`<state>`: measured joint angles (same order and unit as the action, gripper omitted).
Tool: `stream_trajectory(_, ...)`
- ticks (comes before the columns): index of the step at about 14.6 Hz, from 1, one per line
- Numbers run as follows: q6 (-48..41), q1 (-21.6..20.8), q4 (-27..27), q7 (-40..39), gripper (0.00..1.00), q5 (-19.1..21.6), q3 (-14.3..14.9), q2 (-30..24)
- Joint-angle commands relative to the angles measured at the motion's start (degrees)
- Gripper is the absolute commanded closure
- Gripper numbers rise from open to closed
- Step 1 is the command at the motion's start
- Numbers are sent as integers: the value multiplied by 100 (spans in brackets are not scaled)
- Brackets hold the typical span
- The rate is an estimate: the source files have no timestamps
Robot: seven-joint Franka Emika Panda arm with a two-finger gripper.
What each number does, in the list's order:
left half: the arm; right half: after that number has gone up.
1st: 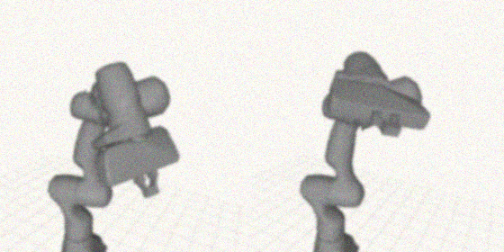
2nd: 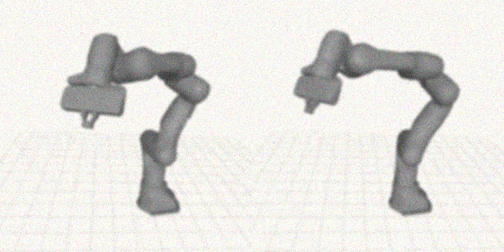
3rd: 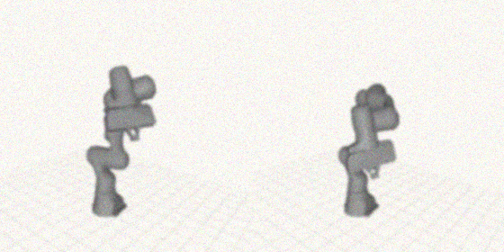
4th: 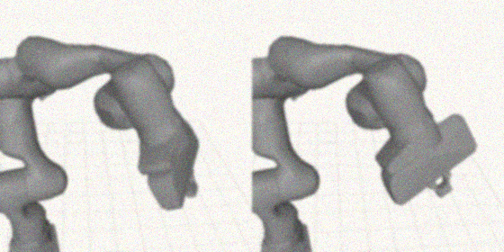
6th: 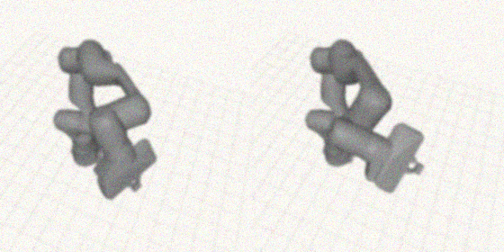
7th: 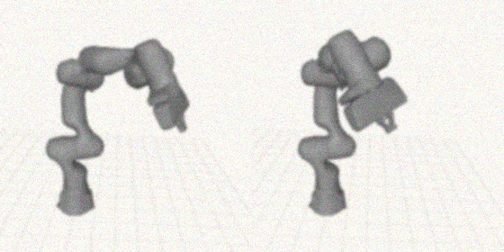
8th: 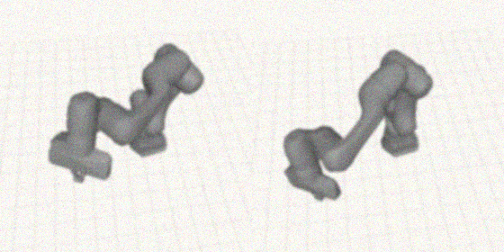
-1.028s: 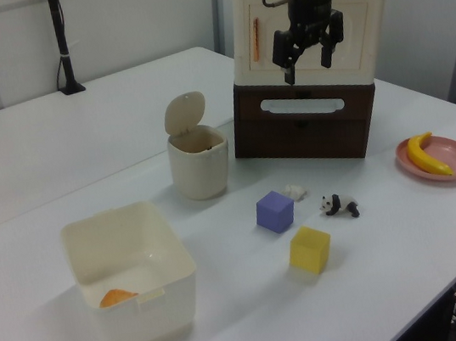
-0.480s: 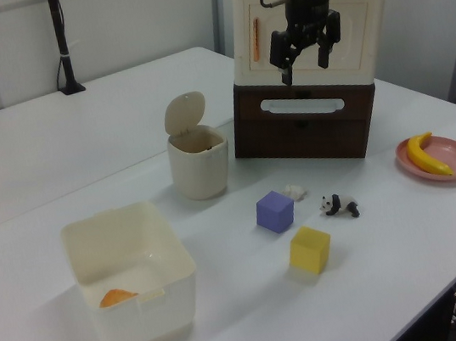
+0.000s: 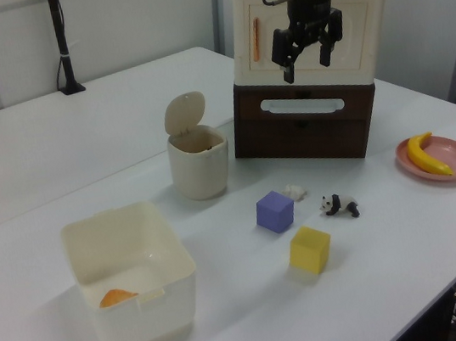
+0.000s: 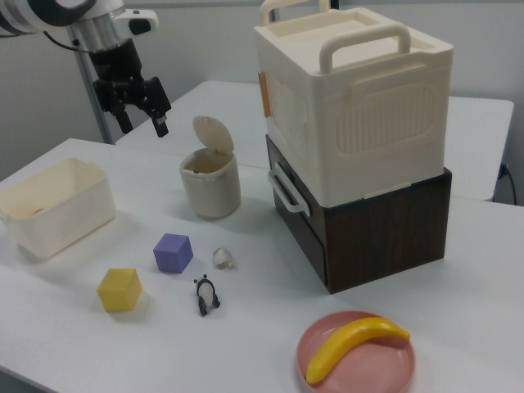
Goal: Open the trash can
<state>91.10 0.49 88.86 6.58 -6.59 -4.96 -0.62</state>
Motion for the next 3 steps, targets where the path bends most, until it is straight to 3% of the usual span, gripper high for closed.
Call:
stream_trajectory(1, 119, -67, 34, 19, 0, 9, 92, -43)
stream_trajectory(3, 128, -67, 34, 19, 0, 9, 92, -43)
